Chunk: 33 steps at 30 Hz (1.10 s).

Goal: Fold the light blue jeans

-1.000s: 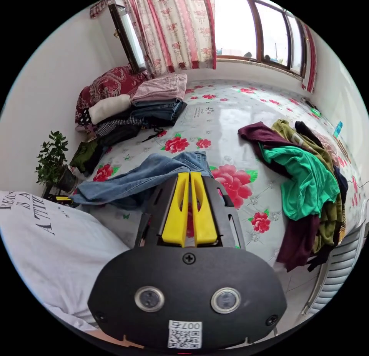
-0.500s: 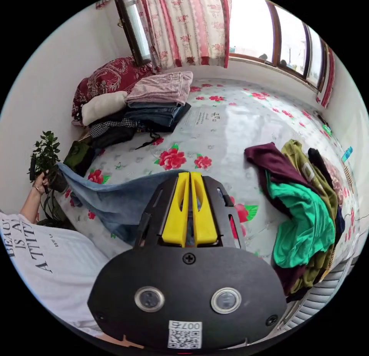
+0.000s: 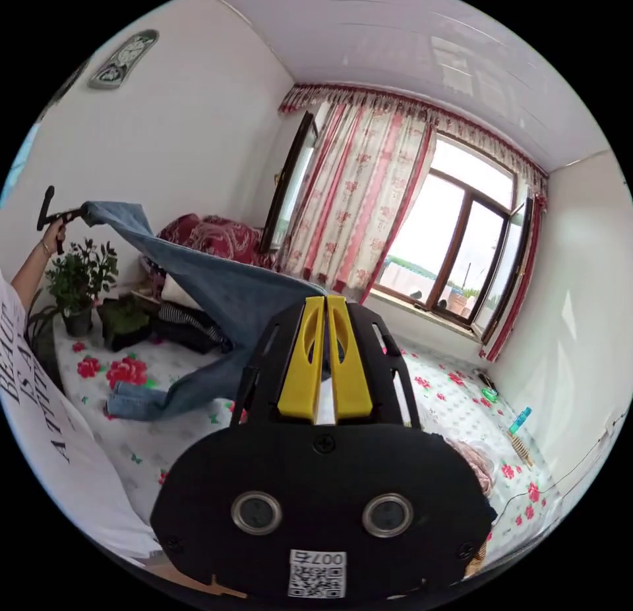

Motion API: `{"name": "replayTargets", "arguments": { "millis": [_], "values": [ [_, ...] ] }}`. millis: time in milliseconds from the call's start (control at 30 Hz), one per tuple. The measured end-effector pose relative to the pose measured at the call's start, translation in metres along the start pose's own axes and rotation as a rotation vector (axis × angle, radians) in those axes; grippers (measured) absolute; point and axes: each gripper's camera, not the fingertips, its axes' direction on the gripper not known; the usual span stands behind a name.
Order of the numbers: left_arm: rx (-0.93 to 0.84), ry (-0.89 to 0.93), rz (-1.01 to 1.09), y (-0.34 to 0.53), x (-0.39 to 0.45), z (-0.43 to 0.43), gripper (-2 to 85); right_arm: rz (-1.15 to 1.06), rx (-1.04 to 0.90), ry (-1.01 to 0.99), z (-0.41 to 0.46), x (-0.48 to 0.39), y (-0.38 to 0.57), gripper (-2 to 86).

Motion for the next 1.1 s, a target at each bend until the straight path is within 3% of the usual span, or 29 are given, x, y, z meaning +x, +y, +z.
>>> {"name": "replayTargets", "arguments": {
  "millis": [133, 200, 267, 400, 500, 633, 733, 867, 1100],
  "values": [
    [-0.372, -0.088, -0.047, 0.101, -0.005, 0.029, 0.4, -0.109, -0.376, -0.086, 0.043, -0.089, 0.119, -0.2],
    [-0.681, -0.13, -0.175, 0.191, -0.008, 0.054, 0.4, -0.066, -0.561, -0.154, 0.074, -0.129, 0.187, -0.2],
    [-0.838, -0.125, -0.247, 0.252, -0.007, 0.061, 0.3, 0.016, -0.803, -0.201, 0.11, -0.176, 0.276, -0.2],
    [-1.066, -0.071, -0.317, 0.328, -0.011, 0.064, 0.4, 0.095, -1.012, -0.329, 0.132, -0.218, 0.368, 0.1],
    [-1.082, -0.066, -0.358, 0.338, -0.025, 0.064, 0.4, 0.186, -1.011, -0.396, 0.127, -0.222, 0.389, 0.8],
    [-1.072, -0.07, -0.436, 0.342, -0.038, 0.07, 0.7, 0.357, -0.849, -0.516, 0.111, -0.19, 0.388, 3.5],
    [-1.06, -0.093, -0.447, 0.344, -0.036, 0.073, 0.7, 0.615, -0.731, -0.411, 0.098, -0.134, 0.409, 5.6],
    [-1.047, -0.118, -0.455, 0.347, -0.035, 0.076, 0.7, 0.851, -0.821, -0.203, 0.116, -0.094, 0.478, 7.8],
    [-1.037, -0.152, -0.465, 0.344, -0.035, 0.089, 0.8, 0.936, -0.899, -0.268, 0.177, -0.127, 0.509, 7.3]
  ]
}}
